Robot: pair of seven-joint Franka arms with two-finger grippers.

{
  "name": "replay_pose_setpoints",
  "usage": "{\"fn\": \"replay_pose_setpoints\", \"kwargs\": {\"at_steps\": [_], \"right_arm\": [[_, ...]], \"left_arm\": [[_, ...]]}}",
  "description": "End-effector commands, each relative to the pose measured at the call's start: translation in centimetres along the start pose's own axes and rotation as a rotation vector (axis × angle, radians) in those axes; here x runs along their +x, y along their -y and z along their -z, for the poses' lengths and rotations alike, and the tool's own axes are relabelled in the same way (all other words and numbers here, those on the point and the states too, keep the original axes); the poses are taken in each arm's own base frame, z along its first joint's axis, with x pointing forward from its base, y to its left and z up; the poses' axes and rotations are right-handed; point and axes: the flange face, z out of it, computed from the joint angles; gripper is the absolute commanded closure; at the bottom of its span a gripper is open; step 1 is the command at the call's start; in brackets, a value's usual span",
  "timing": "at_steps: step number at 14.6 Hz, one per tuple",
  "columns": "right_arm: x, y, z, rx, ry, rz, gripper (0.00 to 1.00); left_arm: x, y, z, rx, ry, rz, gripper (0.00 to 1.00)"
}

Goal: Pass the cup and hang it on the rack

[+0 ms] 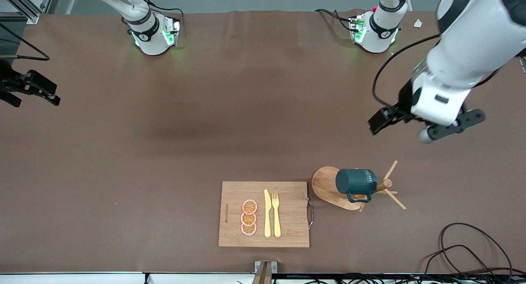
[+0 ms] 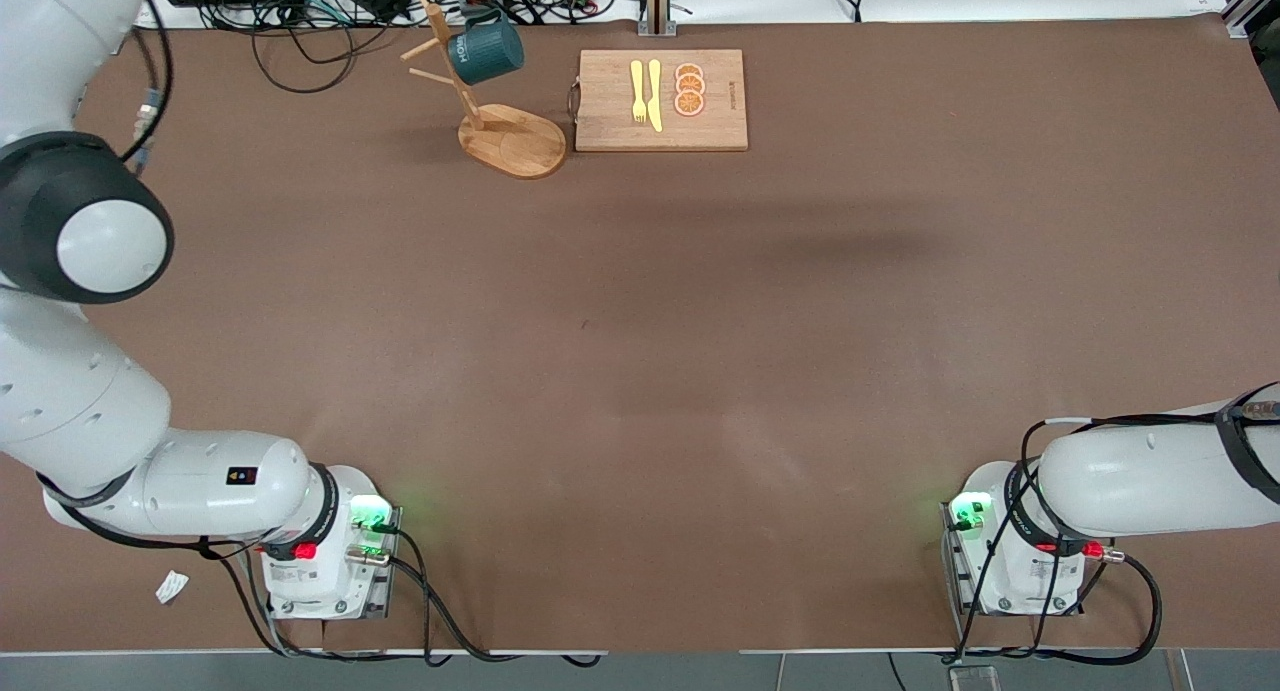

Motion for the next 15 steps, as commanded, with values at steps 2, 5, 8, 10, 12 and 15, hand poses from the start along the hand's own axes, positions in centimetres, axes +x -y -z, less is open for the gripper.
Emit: {"fn": "replay_pose_setpoints", "kwargs": {"at_steps": [2, 5, 8, 10, 12, 15], "right_arm": [[0.2, -0.5, -0.4, 0.013, 0.005, 0.008, 0.0], [0.2, -0.5, -0.4, 0.015, 0.005, 0.006, 0.0], [0.2, -0.4, -0.4, 0.015, 0.007, 0.008, 0.0], [0.2, -0.4, -0.3, 0.015, 0.005, 0.009, 0.0], [0.2, -0.4, -0.3, 0.015, 0.005, 0.009, 0.0], [0.2, -0.3, -0.4, 0.015, 0.007, 0.011, 0.0]], "left_arm": [[-2.4, 6.6, 4.3, 0.075, -0.034, -0.18, 0.0], [-4.8, 11.9, 5.8, 0.12, -0.026, -0.316, 0.0], [-6.0, 16.1, 5.1, 0.063, 0.026, -0.353, 0.0], [-6.3, 17.2, 5.1, 0.062, 0.04, -0.354, 0.0], [-7.1, 16.8, 5.1, 0.073, 0.076, -0.358, 0.0], [-7.4, 16.0, 4.9, 0.077, 0.09, -0.388, 0.0]]}}
